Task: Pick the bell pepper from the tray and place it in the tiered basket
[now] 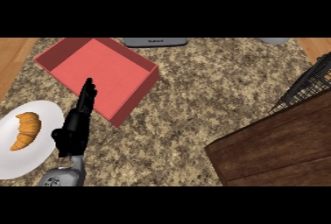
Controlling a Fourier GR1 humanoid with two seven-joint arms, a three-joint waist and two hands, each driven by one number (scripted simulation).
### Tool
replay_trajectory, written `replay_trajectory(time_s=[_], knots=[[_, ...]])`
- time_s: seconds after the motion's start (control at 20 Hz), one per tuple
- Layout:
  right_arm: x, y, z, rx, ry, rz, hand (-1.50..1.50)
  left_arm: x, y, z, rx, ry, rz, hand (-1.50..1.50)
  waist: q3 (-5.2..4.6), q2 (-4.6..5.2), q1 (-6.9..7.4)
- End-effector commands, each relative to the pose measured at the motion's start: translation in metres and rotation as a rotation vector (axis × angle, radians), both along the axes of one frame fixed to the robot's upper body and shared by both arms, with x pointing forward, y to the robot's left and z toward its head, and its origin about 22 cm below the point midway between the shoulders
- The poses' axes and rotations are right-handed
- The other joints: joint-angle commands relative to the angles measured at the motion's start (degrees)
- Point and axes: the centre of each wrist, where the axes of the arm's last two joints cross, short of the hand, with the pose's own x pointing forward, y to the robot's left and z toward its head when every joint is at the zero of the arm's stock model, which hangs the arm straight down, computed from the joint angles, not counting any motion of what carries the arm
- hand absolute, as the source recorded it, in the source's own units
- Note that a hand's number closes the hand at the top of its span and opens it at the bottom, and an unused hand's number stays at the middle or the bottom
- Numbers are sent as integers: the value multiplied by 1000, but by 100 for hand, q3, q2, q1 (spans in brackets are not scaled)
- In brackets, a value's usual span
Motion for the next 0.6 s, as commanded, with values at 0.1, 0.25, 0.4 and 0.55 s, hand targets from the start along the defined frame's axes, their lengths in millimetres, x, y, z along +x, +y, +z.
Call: replay_trajectory(time_s=[0.1,0.25,0.4,0.55], knots=[[-19,-30,78,50,-169,-114,150,8,-12,4,-5,-5,-10,0,-84,-15,-59],[-20,-36,129,115,-245,-105,150,4,-1,-7,-15,17,6,0,-92,-19,-51],[-27,-49,167,179,-256,-158,150,5,-1,7,3,5,-13,0,-83,-7,63],[-45,-59,208,219,-251,-169,150,2,-7,5,-2,20,-11,0,-82,-19,30]])
